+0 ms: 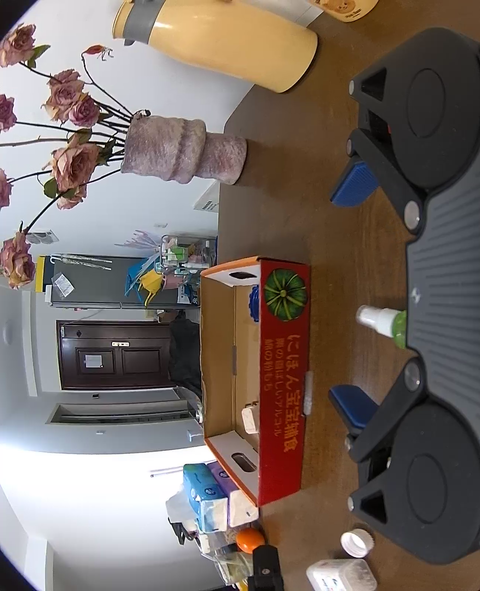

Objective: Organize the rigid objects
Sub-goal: 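Withdraw both tools from the box back toward the remaining objects, then reach the right tool to the red lint brush and close on its handle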

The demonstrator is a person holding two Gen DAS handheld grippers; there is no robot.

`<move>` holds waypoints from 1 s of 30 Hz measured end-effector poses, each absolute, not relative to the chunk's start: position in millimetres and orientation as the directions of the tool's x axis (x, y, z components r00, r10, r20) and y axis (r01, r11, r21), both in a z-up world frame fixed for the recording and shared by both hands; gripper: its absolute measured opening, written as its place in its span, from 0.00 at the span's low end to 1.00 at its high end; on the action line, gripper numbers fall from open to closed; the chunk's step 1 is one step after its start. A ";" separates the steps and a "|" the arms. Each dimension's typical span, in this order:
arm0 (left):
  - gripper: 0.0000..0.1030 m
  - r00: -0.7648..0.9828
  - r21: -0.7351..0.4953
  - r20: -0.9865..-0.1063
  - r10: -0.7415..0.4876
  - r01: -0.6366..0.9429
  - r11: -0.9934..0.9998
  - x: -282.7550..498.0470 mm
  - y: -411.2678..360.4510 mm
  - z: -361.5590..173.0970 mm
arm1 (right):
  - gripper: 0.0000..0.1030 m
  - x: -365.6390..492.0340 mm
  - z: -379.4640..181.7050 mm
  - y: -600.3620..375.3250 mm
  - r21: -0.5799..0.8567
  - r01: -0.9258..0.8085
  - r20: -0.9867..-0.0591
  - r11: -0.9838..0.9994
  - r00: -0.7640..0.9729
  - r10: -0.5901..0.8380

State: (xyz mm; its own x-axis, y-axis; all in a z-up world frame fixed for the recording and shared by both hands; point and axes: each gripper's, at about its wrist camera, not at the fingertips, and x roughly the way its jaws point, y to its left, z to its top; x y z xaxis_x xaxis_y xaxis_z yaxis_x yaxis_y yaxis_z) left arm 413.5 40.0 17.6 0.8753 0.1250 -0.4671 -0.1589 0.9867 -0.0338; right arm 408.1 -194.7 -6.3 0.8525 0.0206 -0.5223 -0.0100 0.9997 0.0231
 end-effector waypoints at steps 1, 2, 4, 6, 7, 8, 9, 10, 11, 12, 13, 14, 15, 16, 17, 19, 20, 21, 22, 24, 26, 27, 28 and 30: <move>1.00 0.875 -0.033 -0.467 0.125 -0.158 0.987 409.8 39.7 17.2 | 1.00 405.0 -7.3 -195.5 0.022 -0.009 -0.523 1.000 0.852 0.019; 1.00 0.875 -0.033 -0.467 0.124 -0.158 0.987 406.3 39.8 16.6 | 1.00 400.9 -8.2 -196.6 0.019 -0.009 -0.525 1.000 0.851 0.018; 1.00 0.875 -0.034 -0.469 0.121 -0.154 0.987 398.5 39.1 14.8 | 1.00 394.7 -9.8 -198.8 0.017 -0.008 -0.529 1.000 0.848 0.016; 1.00 0.875 -0.030 -0.470 0.119 -0.151 0.988 391.1 38.4 12.6 | 1.00 386.9 -12.4 -201.9 0.014 -0.006 -0.535 1.000 0.845 0.012; 1.00 0.875 -0.029 -0.470 0.117 -0.148 0.989 386.7 38.0 11.5 | 1.00 384.5 -13.8 -203.2 0.013 -0.004 -0.536 1.000 0.844 0.010; 1.00 0.874 -0.028 -0.472 0.116 -0.146 0.989 383.1 38.1 10.5 | 1.00 380.6 -15.0 -204.9 0.011 -0.003 -0.539 1.000 0.842 0.008; 1.00 0.873 -0.027 -0.475 0.115 -0.145 0.989 379.5 37.5 9.2 | 1.00 377.5 -15.9 -206.1 0.011 -0.002 -0.541 1.000 0.841 0.008; 1.00 0.872 -0.027 -0.476 0.113 -0.143 0.989 376.7 37.1 8.3 | 1.00 374.0 -16.6 -207.5 0.011 -0.001 -0.542 1.000 0.840 0.007; 1.00 0.871 -0.027 -0.478 0.112 -0.142 0.989 374.1 36.5 7.2 | 1.00 371.1 -17.0 -208.3 0.011 -0.001 -0.542 1.000 0.840 0.007; 1.00 0.869 -0.027 -0.481 0.112 -0.142 0.989 371.1 35.9 5.8 | 1.00 367.8 -17.4 -209.2 0.010 -0.001 -0.543 1.000 0.840 0.006; 1.00 0.868 -0.028 -0.484 0.111 -0.142 0.990 369.1 35.7 4.5 | 1.00 365.1 -18.0 -209.9 0.008 -0.001 -0.542 1.000 0.840 0.005; 1.00 0.867 -0.028 -0.486 0.110 -0.141 0.990 366.7 35.5 2.9 | 1.00 362.2 -18.3 -210.3 0.005 0.000 -0.542 1.000 0.840 0.003; 1.00 0.865 -0.028 -0.489 0.109 -0.140 0.990 364.7 35.0 1.4 | 1.00 359.1 -18.5 -211.2 0.002 0.000 -0.541 1.000 0.841 0.001; 1.00 0.863 -0.026 -0.492 0.109 -0.140 0.990 362.0 34.7 -0.1 | 1.00 355.9 -18.8 -212.5 -0.001 0.001 -0.540 1.000 0.842 -0.002; 1.00 0.862 -0.026 -0.494 0.109 -0.140 0.990 359.7 34.4 -1.4 | 1.00 353.2 -19.1 -213.6 -0.003 0.002 -0.539 1.000 0.842 -0.004; 1.00 0.859 -0.024 -0.500 0.112 -0.143 0.989 355.7 34.6 -4.2 | 1.00 347.7 -19.8 -216.9 -0.008 0.006 -0.538 1.000 0.843 -0.009; 1.00 0.858 -0.024 -0.502 0.113 -0.144 0.989 354.1 35.0 -5.0 | 1.00 345.6 -19.8 -218.9 -0.009 0.009 -0.537 1.000 0.843 -0.013; 1.00 0.856 -0.024 -0.505 0.114 -0.146 0.989 352.1 35.4 -6.1 | 1.00 343.1 -20.0 -221.7 -0.010 0.014 -0.537 1.000 0.844 -0.017; 1.00 0.855 -0.026 -0.506 0.114 -0.147 0.989 350.4 35.9 -6.8 | 1.00 341.2 -20.2 -224.5 -0.012 0.018 -0.536 1.000 0.844 -0.022; 1.00 0.854 -0.031 -0.508 0.115 -0.151 0.988 347.0 36.9 -7.8 | 1.00 337.6 -20.6 -230.5 -0.016 0.029 -0.535 0.999 0.845 -0.033; 1.00 0.852 -0.031 -0.509 0.118 -0.155 0.987 344.2 36.6 -8.1 | 1.00 334.2 -21.0 -237.8 -0.026 0.042 -0.533 0.999 0.845 -0.049; 1.00 0.852 -0.031 -0.509 0.119 -0.156 0.987 342.6 36.2 -8.2 | 1.00 332.9 -21.1 -241.5 -0.030 0.048 -0.532 0.998 0.845 -0.056; 1.00 0.852 -0.031 -0.509 0.120 -0.157 0.987 340.7 35.7 -8.5 | 1.00 331.9 -21.4 -245.2 -0.034 0.054 -0.532 0.998 0.844 -0.064; 1.00 0.851 -0.029 -0.510 0.123 -0.161 0.987 339.0 34.4 -8.7 | 1.00 330.3 -22.7 -254.0 -0.042 0.073 -0.535 0.996 0.841 -0.084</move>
